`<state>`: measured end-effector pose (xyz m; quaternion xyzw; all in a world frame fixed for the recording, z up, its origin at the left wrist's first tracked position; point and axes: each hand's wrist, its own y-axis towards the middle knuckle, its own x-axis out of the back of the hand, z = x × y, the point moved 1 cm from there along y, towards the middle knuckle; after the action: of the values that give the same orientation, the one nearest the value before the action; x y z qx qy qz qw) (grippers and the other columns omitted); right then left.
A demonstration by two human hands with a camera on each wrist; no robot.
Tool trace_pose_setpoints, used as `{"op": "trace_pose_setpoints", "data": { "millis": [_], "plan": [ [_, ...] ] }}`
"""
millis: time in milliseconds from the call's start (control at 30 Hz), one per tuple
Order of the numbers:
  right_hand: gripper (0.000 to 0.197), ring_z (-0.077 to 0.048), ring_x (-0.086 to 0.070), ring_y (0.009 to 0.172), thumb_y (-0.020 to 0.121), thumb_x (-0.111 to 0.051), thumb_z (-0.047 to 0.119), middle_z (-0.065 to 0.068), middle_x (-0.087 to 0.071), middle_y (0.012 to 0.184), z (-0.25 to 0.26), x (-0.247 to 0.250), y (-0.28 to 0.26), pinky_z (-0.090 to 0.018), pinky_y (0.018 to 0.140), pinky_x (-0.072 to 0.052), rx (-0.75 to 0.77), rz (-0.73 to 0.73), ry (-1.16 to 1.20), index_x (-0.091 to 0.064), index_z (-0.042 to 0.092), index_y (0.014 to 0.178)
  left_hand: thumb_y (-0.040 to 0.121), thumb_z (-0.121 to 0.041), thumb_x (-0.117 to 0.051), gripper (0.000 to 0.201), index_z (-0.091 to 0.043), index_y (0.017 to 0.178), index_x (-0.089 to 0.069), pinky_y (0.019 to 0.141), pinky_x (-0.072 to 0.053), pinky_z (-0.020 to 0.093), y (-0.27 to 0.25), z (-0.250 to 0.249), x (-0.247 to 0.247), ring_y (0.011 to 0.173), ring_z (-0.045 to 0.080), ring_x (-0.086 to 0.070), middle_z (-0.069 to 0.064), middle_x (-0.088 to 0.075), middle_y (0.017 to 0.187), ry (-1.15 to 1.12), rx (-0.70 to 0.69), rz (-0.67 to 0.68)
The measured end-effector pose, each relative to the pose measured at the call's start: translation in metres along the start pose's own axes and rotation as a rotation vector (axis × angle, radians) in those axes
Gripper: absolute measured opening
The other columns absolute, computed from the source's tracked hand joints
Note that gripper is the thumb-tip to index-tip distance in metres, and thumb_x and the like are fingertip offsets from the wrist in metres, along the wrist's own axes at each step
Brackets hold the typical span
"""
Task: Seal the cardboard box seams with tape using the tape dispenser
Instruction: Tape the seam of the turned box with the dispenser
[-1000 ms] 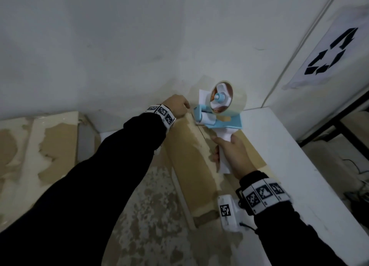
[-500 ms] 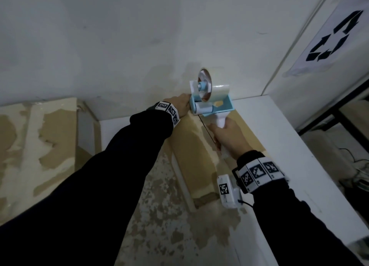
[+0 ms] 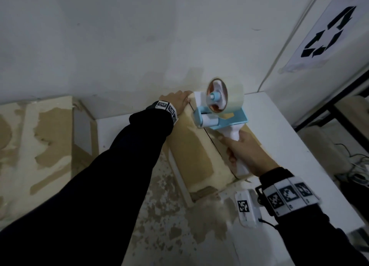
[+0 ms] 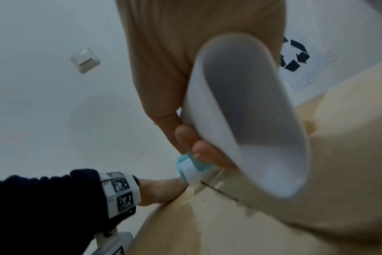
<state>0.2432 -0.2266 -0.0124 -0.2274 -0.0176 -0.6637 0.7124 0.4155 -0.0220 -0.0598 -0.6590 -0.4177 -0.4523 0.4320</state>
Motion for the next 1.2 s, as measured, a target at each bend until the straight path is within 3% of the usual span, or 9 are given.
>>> {"op": "trace_pose_setpoints", "data": {
  "millis": [333,433,533,600,700,833,1033,1133,1200],
  "plan": [
    [0.026,-0.020,-0.049,0.046,0.087,-0.060,0.020,-0.001,-0.053,0.048,-0.027,0.001,-0.024,-0.030,0.051,-0.041,0.015,-0.101,-0.125,-0.052,0.014,0.063,0.101,-0.036,-0.021,0.048,-0.027,0.148,-0.017,0.106,-0.027,0.050,-0.017,-0.017,-0.001,0.129,0.031,-0.038,0.011,-0.034,0.144,0.145,0.044,-0.109],
    [0.028,-0.021,-0.047,0.040,0.086,-0.059,0.018,-0.001,-0.051,0.043,-0.028,-0.001,-0.026,-0.030,0.045,-0.041,0.005,-0.116,-0.104,-0.051,0.012,0.060,0.099,-0.033,-0.027,0.048,-0.018,0.145,-0.027,0.105,-0.028,0.045,-0.034,-0.025,-0.009,0.132,0.026,-0.037,0.009,-0.035,0.146,0.163,-0.123,-0.227],
    [0.029,-0.023,-0.046,0.040,0.086,-0.059,0.018,-0.002,-0.050,0.042,-0.027,-0.001,-0.028,-0.030,0.044,-0.040,-0.004,-0.118,-0.096,-0.051,0.012,0.059,0.093,-0.040,-0.013,0.062,-0.011,0.138,-0.044,0.098,-0.033,0.044,-0.058,-0.030,-0.023,0.132,0.027,-0.042,0.011,-0.039,0.147,0.158,-0.416,-0.219],
    [0.027,-0.021,-0.046,0.041,0.086,-0.060,0.019,-0.003,-0.051,0.046,-0.027,-0.002,-0.028,-0.029,0.044,-0.040,-0.001,-0.129,-0.101,-0.052,0.014,0.060,0.083,-0.043,0.001,0.077,-0.011,0.142,-0.038,0.107,-0.023,0.044,-0.071,-0.032,-0.027,0.141,0.022,-0.029,0.007,-0.028,0.153,0.239,-0.501,-0.147],
    [0.024,-0.019,-0.049,0.047,0.086,-0.060,0.020,-0.003,-0.054,0.053,-0.027,-0.004,-0.028,-0.025,0.045,-0.039,0.014,-0.142,-0.141,-0.053,0.016,0.064,0.084,-0.044,0.006,0.075,-0.016,0.147,-0.023,0.116,-0.005,0.036,-0.078,-0.034,-0.026,0.146,0.014,-0.011,0.000,-0.017,0.157,0.270,-0.457,-0.044],
    [0.025,-0.020,-0.049,0.045,0.087,-0.061,0.024,-0.004,-0.055,0.053,-0.026,-0.004,-0.030,-0.024,0.043,-0.039,0.026,-0.129,-0.165,-0.053,0.013,0.066,0.102,-0.024,-0.023,0.046,-0.018,0.148,-0.021,0.117,-0.005,0.033,-0.084,-0.038,-0.023,0.146,0.012,-0.012,-0.003,-0.018,0.157,0.230,-0.405,-0.043],
    [0.023,-0.021,-0.047,0.043,0.086,-0.059,0.023,-0.005,-0.053,0.049,-0.028,-0.004,-0.036,-0.029,0.048,-0.041,0.012,-0.114,-0.122,-0.052,0.011,0.068,0.100,-0.023,-0.031,0.046,-0.009,0.144,-0.031,0.115,-0.010,0.035,-0.082,-0.043,-0.016,0.142,0.020,-0.024,0.006,-0.030,0.153,0.153,-0.349,0.027],
    [0.024,-0.020,-0.043,0.040,0.087,-0.058,0.020,-0.005,-0.049,0.047,-0.030,0.000,-0.044,-0.027,0.044,-0.039,0.007,-0.108,-0.067,-0.051,0.010,0.067,0.103,-0.020,-0.024,0.047,-0.010,0.148,-0.019,0.110,-0.003,0.020,-0.080,-0.042,-0.021,0.145,0.012,-0.013,0.002,-0.017,0.157,0.101,-0.303,0.084],
    [0.023,-0.020,-0.045,0.040,0.088,-0.058,0.019,-0.005,-0.051,0.048,-0.033,0.002,-0.053,-0.026,0.042,-0.039,0.013,-0.116,-0.100,-0.051,0.011,0.067,0.102,-0.023,-0.023,0.046,-0.013,0.147,-0.021,0.113,-0.004,0.025,-0.080,-0.041,-0.022,0.145,0.012,-0.012,-0.001,-0.017,0.157,0.151,-0.314,0.064]
  ]
}}
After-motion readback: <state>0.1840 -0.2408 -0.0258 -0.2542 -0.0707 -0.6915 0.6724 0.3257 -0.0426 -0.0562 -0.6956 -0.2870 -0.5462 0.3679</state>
